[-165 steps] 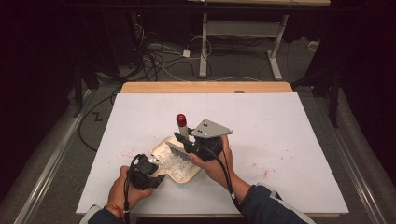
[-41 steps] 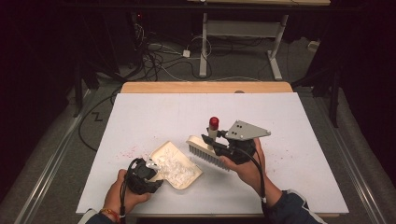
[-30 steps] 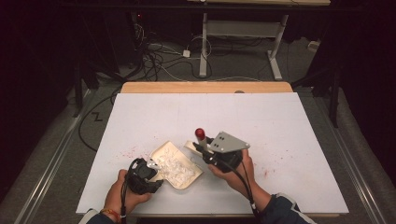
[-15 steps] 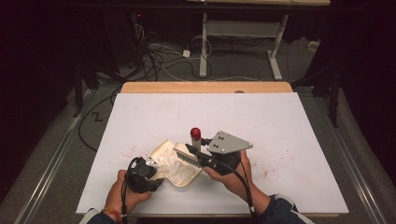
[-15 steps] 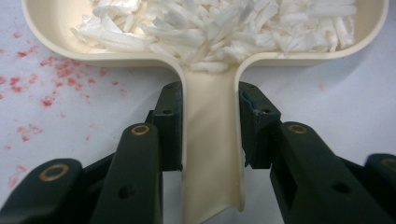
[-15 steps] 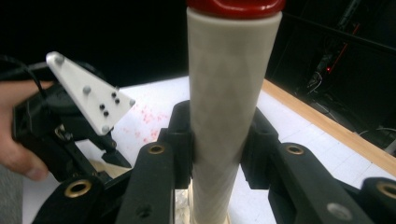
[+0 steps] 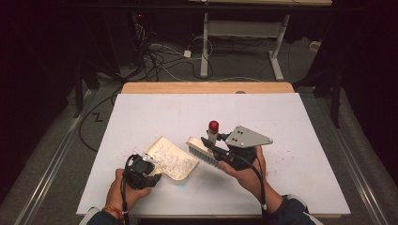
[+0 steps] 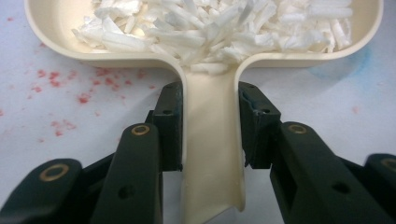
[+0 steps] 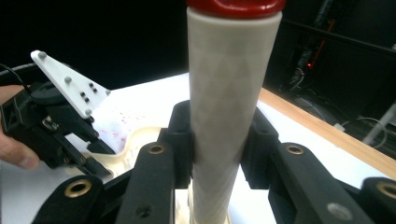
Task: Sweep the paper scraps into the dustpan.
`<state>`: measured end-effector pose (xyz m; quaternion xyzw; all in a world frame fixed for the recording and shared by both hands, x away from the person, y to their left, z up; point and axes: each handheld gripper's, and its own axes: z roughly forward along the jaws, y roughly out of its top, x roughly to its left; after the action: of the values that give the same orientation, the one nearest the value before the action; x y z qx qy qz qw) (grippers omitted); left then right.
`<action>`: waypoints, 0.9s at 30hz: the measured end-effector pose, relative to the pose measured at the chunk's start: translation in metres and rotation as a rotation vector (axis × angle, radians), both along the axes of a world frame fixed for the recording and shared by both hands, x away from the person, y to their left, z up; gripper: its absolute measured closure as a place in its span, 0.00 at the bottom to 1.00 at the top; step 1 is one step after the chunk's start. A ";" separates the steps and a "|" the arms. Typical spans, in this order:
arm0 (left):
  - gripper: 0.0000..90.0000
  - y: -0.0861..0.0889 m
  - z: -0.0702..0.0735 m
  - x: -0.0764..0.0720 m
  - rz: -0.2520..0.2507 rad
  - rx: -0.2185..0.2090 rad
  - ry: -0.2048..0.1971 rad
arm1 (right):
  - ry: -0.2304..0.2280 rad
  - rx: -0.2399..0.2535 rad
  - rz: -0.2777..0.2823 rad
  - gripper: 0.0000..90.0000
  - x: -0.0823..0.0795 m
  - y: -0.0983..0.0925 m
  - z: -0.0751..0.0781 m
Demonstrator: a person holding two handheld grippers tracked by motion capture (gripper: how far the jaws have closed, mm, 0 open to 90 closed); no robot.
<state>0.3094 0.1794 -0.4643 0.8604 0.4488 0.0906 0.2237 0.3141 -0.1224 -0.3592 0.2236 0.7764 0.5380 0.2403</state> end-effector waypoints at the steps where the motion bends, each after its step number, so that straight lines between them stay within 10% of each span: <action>1: 0.70 0.001 0.000 0.001 0.007 -0.007 -0.003 | -0.003 -0.001 -0.007 0.78 0.000 -0.005 0.001; 18: 0.70 0.016 -0.001 0.017 0.112 -0.021 -0.024 | 0.016 -0.015 -0.097 0.78 0.003 -0.111 0.015; 27: 0.70 0.024 0.000 0.019 0.129 -0.020 -0.034 | 0.039 -0.027 -0.154 0.78 0.000 -0.137 0.009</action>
<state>0.3282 0.2035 -0.4638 0.8257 0.5005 0.1149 0.2335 0.3142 -0.2598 -0.3502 0.2900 0.7685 0.5030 0.2689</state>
